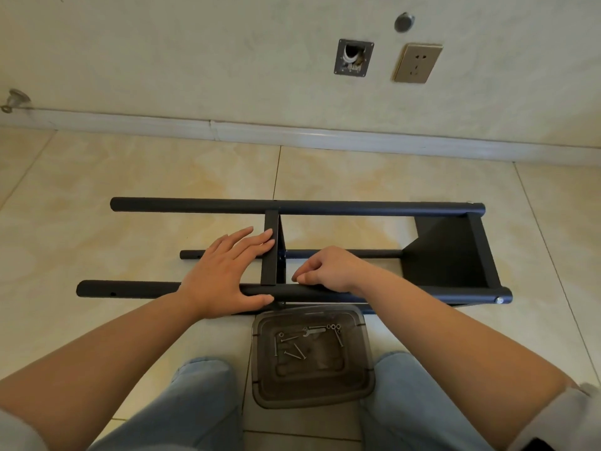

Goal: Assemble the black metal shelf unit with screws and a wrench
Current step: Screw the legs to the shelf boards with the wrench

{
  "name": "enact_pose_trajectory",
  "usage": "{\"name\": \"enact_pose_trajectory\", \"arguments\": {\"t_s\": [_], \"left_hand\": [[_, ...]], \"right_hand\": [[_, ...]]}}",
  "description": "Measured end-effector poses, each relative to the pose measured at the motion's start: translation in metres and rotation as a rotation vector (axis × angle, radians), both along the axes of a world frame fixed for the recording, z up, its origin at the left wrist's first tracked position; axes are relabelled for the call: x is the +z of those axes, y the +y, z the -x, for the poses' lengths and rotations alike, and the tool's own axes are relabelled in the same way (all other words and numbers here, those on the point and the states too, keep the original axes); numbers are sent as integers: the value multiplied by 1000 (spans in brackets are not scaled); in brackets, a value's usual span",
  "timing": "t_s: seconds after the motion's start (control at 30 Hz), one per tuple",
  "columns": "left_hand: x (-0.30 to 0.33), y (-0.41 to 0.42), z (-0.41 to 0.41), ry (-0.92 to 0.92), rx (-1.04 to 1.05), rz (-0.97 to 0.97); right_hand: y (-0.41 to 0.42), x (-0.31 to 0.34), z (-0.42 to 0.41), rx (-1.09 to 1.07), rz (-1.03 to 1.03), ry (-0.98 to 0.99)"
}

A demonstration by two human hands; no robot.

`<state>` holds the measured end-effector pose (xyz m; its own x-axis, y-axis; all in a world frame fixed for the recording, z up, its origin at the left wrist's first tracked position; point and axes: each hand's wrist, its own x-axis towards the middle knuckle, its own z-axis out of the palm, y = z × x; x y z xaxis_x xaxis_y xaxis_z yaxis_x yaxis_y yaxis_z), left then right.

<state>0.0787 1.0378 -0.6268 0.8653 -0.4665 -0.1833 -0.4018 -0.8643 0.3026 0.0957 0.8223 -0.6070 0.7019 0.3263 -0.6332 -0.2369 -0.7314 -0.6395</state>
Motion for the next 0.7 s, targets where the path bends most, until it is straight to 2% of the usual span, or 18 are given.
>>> {"name": "enact_pose_trajectory", "arguments": {"t_s": [0.47, 0.6, 0.7], "left_hand": [[-1, 2, -1, 1, -14, 5], [-7, 3, -2, -31, -31, -10], [-9, 3, -2, -75, -44, -8]], "right_hand": [[-9, -5, -9, 23, -41, 90], [-1, -16, -14, -114, -51, 158], [11, -25, -22, -252, -162, 332]]}}
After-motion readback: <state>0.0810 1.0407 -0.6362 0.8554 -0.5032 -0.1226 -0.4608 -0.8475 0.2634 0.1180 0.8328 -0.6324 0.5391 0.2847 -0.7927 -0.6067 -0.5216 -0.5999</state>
